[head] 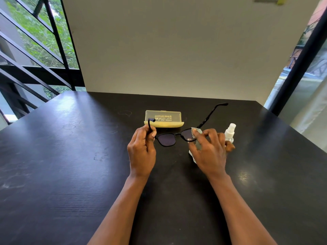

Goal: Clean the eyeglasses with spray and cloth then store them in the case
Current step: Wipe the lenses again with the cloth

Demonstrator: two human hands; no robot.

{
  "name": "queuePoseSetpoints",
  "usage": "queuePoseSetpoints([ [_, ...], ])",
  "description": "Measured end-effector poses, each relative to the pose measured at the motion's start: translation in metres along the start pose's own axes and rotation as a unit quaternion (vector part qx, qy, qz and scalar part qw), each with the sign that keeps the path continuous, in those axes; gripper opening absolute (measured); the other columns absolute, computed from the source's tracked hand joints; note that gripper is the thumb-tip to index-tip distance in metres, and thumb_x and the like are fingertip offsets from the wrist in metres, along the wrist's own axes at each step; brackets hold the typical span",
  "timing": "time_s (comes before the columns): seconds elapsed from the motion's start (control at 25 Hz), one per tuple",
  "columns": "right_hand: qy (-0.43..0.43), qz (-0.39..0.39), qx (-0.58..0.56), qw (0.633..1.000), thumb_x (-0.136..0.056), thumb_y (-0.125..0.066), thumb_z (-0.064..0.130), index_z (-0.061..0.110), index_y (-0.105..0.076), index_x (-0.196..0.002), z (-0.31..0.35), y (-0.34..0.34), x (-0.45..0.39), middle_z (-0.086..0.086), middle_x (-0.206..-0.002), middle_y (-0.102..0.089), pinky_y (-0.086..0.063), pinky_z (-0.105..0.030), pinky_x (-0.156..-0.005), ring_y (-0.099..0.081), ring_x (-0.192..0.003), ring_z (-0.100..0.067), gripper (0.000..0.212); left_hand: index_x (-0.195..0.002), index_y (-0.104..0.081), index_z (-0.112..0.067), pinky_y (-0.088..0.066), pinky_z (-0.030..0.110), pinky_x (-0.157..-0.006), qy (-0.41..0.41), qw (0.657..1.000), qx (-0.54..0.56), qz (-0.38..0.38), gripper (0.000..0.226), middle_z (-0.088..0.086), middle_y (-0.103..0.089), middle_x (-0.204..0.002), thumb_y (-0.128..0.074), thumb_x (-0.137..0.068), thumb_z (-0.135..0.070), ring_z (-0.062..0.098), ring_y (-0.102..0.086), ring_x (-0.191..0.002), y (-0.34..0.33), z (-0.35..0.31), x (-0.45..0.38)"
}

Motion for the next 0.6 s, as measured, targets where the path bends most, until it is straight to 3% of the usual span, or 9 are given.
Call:
queuePoseSetpoints([
  [0.2, 0.008, 0.058, -0.046, 0.997, -0.076, -0.072, 0.016, 0.024, -0.066, -0.113, 0.005, -0.01, 0.002, -0.012, -0.1, -0.055, -0.045, -0.05, -0.068, -0.045, -0.086, -0.031, 0.038, -0.098, -0.062, 0.002, -0.052, 0.017, -0.07, -0.011, 1.0, 0.001, 0.007, 0.013, 0.013, -0.066, -0.092, -0.055, -0.087, -0.001, 0.015, -0.062, -0.081, -0.001, -0.002, 0.001],
  [0.44, -0.014, 0.057, -0.141, 0.988, -0.074, -0.073, 0.009, 0.022, -0.074, -0.09, 0.001, -0.009, 0.001, -0.01, -0.097, -0.056, -0.045, -0.053, -0.067, -0.051, -0.087, -0.031, 0.02, -0.098, -0.063, 0.002, -0.047, 0.006, -0.071, -0.011, 1.0, -0.008, 0.001, 0.013, 0.012, -0.066, -0.091, -0.056, -0.087, 0.0, 0.009, -0.059, -0.08, -0.001, -0.003, 0.001],
  [0.6, -0.005, 0.002, -0.1, 0.995, -0.069, -0.08, 0.012, 0.018, -0.072, -0.075, -0.001, 0.0, 0.0, -0.006, -0.084, -0.061, -0.044, -0.05, -0.062, -0.053, -0.078, -0.03, 0.011, -0.099, -0.062, 0.003, -0.05, 0.014, -0.072, -0.004, 1.0, -0.009, 0.008, 0.014, 0.015, -0.066, -0.092, -0.056, -0.087, 0.0, 0.015, -0.061, -0.081, -0.001, -0.003, 0.0],
])
Point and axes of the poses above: each hand's wrist, its own x-axis away from the middle knuckle, its own y-axis out of the back of the hand, z = x × y, the point moved 6 cm from there along -x, towards the middle knuckle
